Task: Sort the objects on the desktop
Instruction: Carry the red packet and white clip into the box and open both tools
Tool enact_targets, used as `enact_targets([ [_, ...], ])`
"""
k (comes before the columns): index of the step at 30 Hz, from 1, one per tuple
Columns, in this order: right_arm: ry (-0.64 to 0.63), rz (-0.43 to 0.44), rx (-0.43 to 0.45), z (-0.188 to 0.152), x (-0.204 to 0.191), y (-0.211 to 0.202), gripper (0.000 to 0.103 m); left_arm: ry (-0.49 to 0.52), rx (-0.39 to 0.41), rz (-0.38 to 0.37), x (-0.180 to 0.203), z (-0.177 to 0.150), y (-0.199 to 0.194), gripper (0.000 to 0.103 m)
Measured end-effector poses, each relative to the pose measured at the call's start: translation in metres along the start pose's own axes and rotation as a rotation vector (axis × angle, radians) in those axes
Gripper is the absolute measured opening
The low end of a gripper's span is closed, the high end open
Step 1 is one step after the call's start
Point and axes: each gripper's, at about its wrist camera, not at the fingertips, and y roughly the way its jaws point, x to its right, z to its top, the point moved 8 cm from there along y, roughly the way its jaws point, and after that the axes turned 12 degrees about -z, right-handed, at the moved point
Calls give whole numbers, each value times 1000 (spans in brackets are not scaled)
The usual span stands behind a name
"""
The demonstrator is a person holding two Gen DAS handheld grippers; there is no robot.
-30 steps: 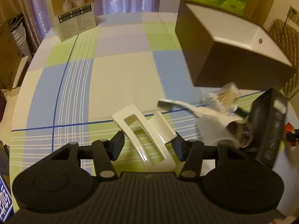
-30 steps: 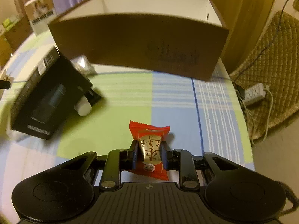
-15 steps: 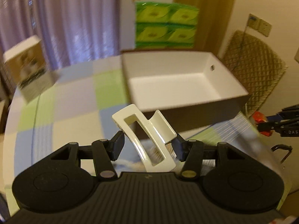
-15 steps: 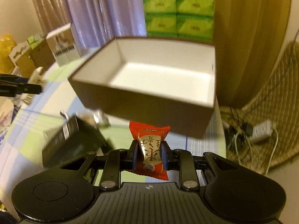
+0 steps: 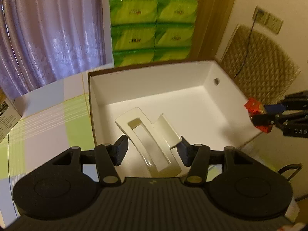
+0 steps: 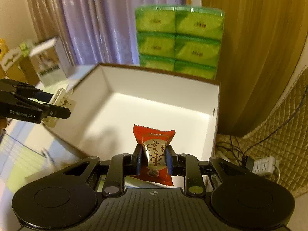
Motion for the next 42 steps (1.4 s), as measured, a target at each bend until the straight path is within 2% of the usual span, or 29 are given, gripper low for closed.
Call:
enact_targets([
  [4,-27,-23,-63,3,1,33,22,-4,-80,19,-12,5,35,50],
  [10,-65,-45,-140,0,-1,68,22,23,-182,32,-21,-7,72,50],
  [19,-112,-53,-192,-12,0,87,22,75,-306,75,-28,-24,109,51],
  [25,-123,-61,-200,-13,4,90,22,71,-313,67,-29,-25,109,52],
  [26,-127,-62,-201,-13,3,90,22,75,-315,68,-30,-25,110,55],
  [32,-162,-72,-203,-14,3,90,22,96,-321,76,-25,-25,110,61],
  [40,-202,-105,-175,-12,5,86,22,85,-291,65,-19,-19,101,63],
  [42,-200,-87,-171,-12,4,83,23,82,-278,60,-16,-18,96,64],
])
